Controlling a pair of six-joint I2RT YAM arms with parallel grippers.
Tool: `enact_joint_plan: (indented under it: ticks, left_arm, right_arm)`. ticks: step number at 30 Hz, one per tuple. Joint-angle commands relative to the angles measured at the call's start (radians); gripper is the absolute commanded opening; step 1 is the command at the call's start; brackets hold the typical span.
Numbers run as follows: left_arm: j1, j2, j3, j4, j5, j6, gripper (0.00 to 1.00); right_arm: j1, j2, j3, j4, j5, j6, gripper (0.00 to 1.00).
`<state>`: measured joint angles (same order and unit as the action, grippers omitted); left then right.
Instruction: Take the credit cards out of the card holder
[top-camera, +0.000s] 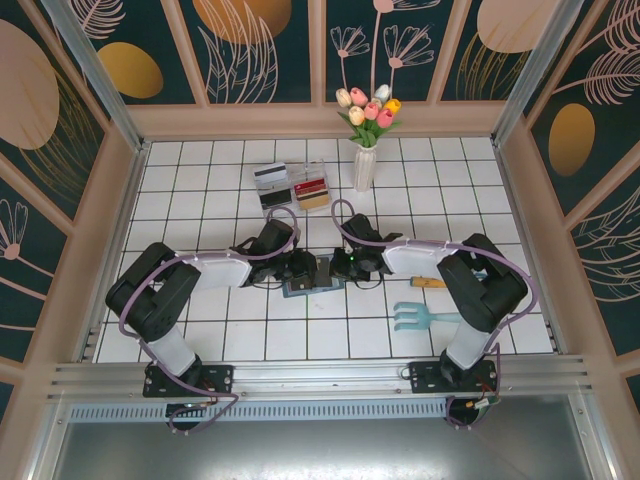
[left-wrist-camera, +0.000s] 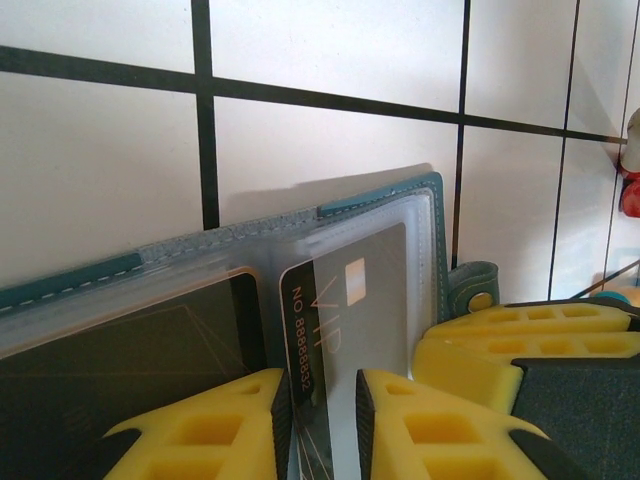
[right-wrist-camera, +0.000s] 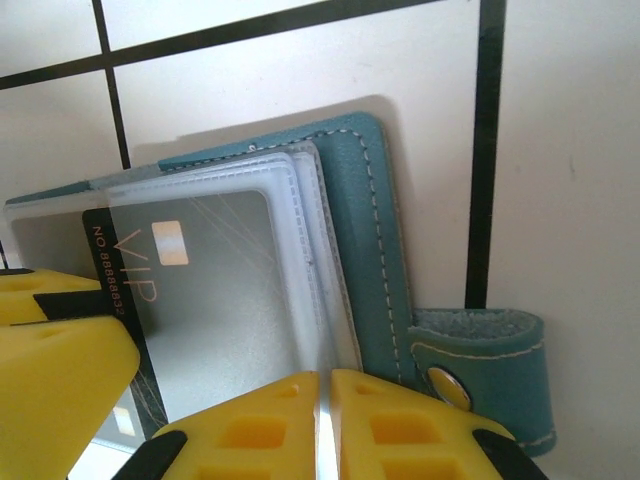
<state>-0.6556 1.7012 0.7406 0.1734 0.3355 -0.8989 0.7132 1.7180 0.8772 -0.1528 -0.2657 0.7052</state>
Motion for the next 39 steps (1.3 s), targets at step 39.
enact_joint_plan:
  ticks: [39]
  left_arm:
    - [0.048,-0.113,-0.133,0.093,0.062,0.004,0.0]
  right_arm:
    - [-0.004,0.074,0.001,-0.05,0.041,-0.03,0.14]
